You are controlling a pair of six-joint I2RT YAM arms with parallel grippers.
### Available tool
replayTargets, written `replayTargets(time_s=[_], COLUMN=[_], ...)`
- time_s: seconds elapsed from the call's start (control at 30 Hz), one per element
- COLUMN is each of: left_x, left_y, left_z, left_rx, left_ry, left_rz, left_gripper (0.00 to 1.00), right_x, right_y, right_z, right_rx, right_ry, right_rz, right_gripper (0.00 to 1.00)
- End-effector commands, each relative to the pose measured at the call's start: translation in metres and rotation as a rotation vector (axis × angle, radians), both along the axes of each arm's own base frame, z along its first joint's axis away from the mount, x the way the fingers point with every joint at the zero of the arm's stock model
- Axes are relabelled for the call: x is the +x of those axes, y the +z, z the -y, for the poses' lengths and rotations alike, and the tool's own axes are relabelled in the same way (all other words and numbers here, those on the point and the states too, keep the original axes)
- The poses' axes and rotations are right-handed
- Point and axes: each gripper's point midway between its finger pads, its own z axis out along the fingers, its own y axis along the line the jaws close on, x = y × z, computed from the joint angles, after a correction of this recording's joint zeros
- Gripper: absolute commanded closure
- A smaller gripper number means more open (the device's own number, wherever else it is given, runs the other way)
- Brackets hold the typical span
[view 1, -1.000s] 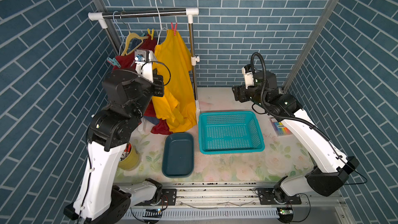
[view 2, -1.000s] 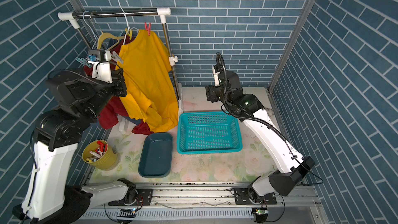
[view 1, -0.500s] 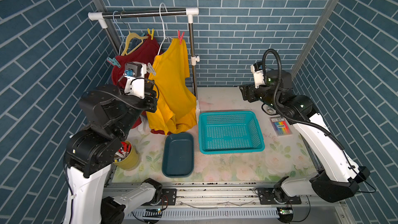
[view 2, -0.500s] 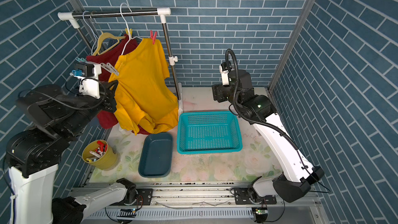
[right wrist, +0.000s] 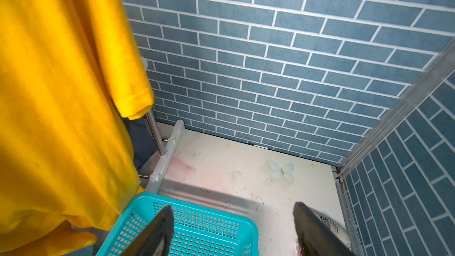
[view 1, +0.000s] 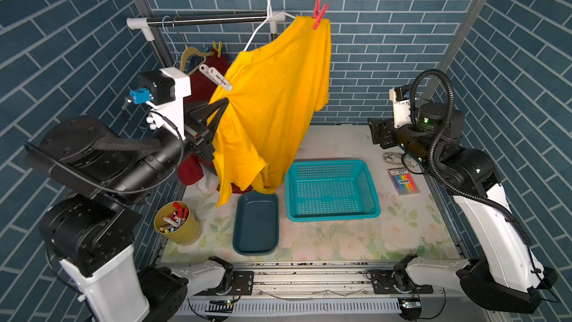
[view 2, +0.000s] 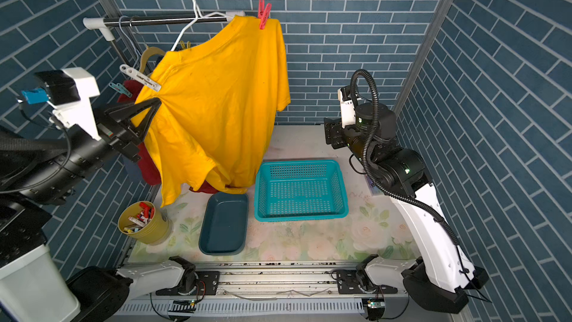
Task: Remove the clothespins securing t-shirts to the hanger
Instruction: Pick up the hanger from the clothes rail.
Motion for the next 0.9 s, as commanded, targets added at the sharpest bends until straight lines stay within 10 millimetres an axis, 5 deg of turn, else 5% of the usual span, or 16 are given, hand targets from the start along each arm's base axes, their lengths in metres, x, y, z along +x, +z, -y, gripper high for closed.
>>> replayTargets(time_s=[0.0, 0.23, 0.43, 0.63, 0.87], left_x=[-0.007, -0.002, 0.015, 0.037, 0.065], left_y=[0.04, 0.085, 0.095, 0.076, 0.02], left_z=[0.021, 0.046, 0.056, 0.071, 0.09], left_rx=[-0.08, -0.238, -0.288, -0.251, -0.152], left_ry=[-0.146, -0.33, -0.362, -0.384, -0.446], left_rz=[0.112, 0.192, 0.201, 0.132, -0.066], left_gripper=[1.0, 1.0, 1.0, 1.0, 1.0], right_x=[-0.007, -0.016, -0.026, -0.036, -0.059], right_y=[-0.005, -0.011, -0.013, -0.012, -0.005], right_z=[0.013, 0.026, 0.038, 0.042, 0.048], right_rx=[-0.055, -0.061, -0.066, -0.067, -0.049], right_ry=[-0.028, -0.055, -0.084, -0.063, -0.016], right_rz=[0.001, 0.005, 0.014, 0.011, 0.012], right_gripper=[0.23, 0.24, 0.25, 0.25, 0.25])
